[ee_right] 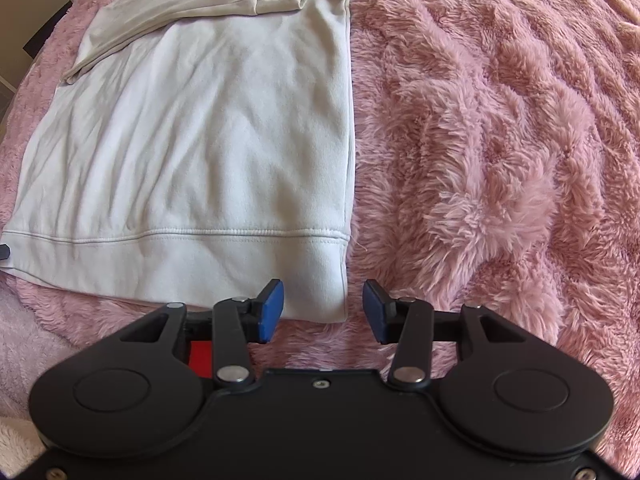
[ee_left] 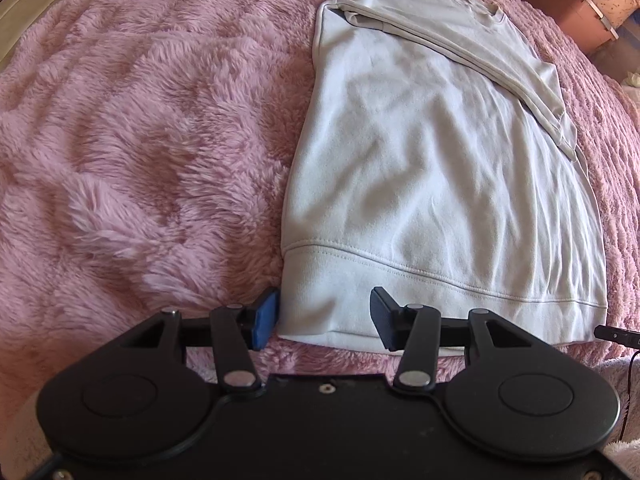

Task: Fold small clothes
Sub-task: 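Close the right gripper on the hem while the left gripper grasps the hem, then lift the hem with both grippers and fold it up over the collar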

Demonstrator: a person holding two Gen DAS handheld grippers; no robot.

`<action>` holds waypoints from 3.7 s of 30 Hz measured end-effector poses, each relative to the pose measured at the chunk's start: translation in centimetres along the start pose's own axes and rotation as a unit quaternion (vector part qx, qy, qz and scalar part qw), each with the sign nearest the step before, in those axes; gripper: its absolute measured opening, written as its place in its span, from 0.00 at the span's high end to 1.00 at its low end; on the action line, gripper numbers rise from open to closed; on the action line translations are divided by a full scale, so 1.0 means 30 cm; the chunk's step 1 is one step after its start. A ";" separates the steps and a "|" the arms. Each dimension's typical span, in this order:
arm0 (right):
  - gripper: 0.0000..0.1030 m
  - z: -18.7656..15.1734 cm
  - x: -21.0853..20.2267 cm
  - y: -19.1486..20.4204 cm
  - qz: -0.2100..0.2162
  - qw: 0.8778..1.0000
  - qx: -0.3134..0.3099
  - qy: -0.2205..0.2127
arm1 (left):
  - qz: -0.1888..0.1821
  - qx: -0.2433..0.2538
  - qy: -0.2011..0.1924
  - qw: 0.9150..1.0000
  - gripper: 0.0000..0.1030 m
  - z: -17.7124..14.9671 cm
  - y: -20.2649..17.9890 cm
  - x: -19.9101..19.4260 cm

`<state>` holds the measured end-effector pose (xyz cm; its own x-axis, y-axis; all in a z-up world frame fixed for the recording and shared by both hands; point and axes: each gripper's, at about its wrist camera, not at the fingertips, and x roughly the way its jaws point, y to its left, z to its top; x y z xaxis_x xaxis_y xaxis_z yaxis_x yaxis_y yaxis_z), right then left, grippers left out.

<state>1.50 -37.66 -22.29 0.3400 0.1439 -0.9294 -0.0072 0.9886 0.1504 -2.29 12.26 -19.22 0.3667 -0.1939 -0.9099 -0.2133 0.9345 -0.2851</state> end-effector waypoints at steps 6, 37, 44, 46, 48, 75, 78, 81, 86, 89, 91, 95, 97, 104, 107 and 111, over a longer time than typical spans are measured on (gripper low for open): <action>0.60 0.006 0.023 0.003 0.002 1.000 -0.001 0.011 | -0.002 0.007 -0.001 1.000 0.55 0.012 -0.012 0.025; 0.91 0.065 -0.145 -0.028 0.087 0.991 0.058 -0.086 | -0.102 -0.020 -0.083 0.991 0.99 0.117 -0.014 -0.154; 0.92 0.215 -0.216 -0.034 0.108 0.979 0.069 -0.160 | -0.129 -0.016 -0.116 0.985 0.99 0.290 -0.047 -0.193; 0.92 0.271 -0.226 -0.031 0.110 0.976 0.066 -0.177 | -0.135 -0.015 -0.126 0.983 0.99 0.360 -0.057 -0.200; 0.93 0.330 -0.235 -0.031 0.110 0.972 0.069 -0.196 | -0.134 -0.011 -0.139 0.981 0.99 0.466 -0.068 -0.205; 0.94 1.354 0.178 -0.057 0.110 0.949 0.132 -0.263 | -0.124 -0.082 -0.105 0.983 0.99 1.543 -0.085 0.337; 0.94 1.408 0.243 -0.052 0.103 0.951 0.138 -0.255 | -0.116 -0.080 -0.101 0.985 0.99 1.576 -0.089 0.390; 0.99 1.443 0.291 -0.052 0.094 0.953 0.143 -0.250 | -0.102 -0.086 -0.091 0.987 0.99 1.598 -0.079 0.450; 0.98 1.465 0.361 -0.068 0.087 0.955 0.159 -0.236 | -0.097 -0.114 -0.069 0.986 0.91 1.587 -0.039 0.544; 0.96 1.440 0.357 -0.078 0.097 0.954 0.146 -0.245 | -0.133 -0.121 -0.090 0.980 0.71 1.573 -0.013 0.501; 0.95 1.420 0.340 -0.070 0.087 0.959 0.113 -0.245 | -0.116 -0.089 -0.114 0.983 0.64 1.560 -0.025 0.443; 0.75 1.379 0.300 -0.044 0.062 0.967 0.021 -0.245 | -0.096 0.000 -0.159 0.983 0.58 1.501 -0.053 0.328; 0.47 1.365 0.286 -0.031 0.054 0.966 -0.009 -0.251 | -0.099 0.021 -0.156 0.983 0.57 1.476 -0.055 0.323; 0.45 1.390 0.318 0.060 0.026 0.969 -0.089 -0.229 | -0.109 0.043 -0.159 0.980 0.57 1.447 -0.058 0.388; 0.45 1.402 0.357 0.098 0.003 0.972 -0.109 -0.210 | -0.089 0.052 -0.160 0.982 0.57 1.459 -0.084 0.421; 0.86 1.409 0.388 0.128 0.001 0.974 -0.126 -0.187 | -0.075 0.074 -0.157 0.982 0.57 1.488 -0.121 0.467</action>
<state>45.18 -34.06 -18.30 0.6576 0.1657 -0.7349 -0.2221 0.9748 0.0211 44.05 19.49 -17.48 0.6504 -0.2532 -0.7161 -0.0104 0.9397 -0.3417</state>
